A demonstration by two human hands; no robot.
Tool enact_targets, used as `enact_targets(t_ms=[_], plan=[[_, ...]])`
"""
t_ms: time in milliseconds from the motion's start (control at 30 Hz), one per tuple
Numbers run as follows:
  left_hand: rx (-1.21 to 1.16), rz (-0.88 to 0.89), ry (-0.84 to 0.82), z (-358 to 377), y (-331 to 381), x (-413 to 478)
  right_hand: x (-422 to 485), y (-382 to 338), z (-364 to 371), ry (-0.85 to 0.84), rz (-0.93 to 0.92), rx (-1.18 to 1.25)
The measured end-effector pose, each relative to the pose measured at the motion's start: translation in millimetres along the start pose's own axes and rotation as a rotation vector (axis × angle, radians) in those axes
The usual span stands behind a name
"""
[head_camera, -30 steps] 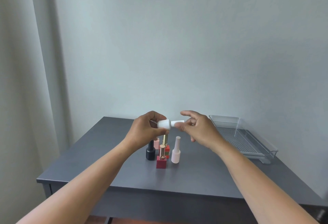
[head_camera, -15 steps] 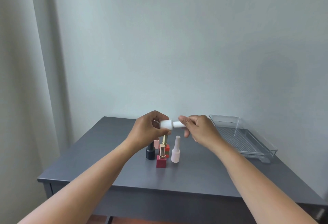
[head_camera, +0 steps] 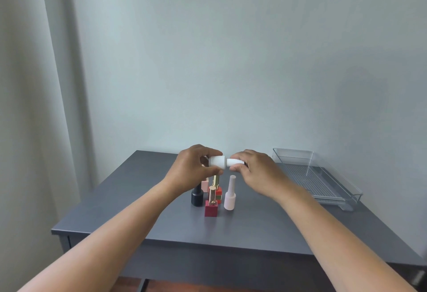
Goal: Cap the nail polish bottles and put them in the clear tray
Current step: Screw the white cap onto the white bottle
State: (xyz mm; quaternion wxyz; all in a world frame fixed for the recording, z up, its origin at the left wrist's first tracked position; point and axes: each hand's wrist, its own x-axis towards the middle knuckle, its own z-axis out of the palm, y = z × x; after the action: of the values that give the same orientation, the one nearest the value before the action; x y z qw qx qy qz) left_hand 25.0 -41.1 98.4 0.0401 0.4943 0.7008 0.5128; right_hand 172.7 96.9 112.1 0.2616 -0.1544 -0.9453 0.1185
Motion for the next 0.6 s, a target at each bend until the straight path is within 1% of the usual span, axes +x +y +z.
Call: enact_targets(t_ms=[167, 333, 600], plan=[[0.141, 0.089, 0.025, -1, -1, -6, 2, -2, 0, -0.049, 0.027, 0.034], [0.223, 0.177, 0.084, 0, -5, -9, 4, -3, -1, -0.067, 0.09, 0.187], [0.332, 0.249, 0.151, -3, -9, -14, 9, -9, 2, -0.08, 0.145, 0.314]])
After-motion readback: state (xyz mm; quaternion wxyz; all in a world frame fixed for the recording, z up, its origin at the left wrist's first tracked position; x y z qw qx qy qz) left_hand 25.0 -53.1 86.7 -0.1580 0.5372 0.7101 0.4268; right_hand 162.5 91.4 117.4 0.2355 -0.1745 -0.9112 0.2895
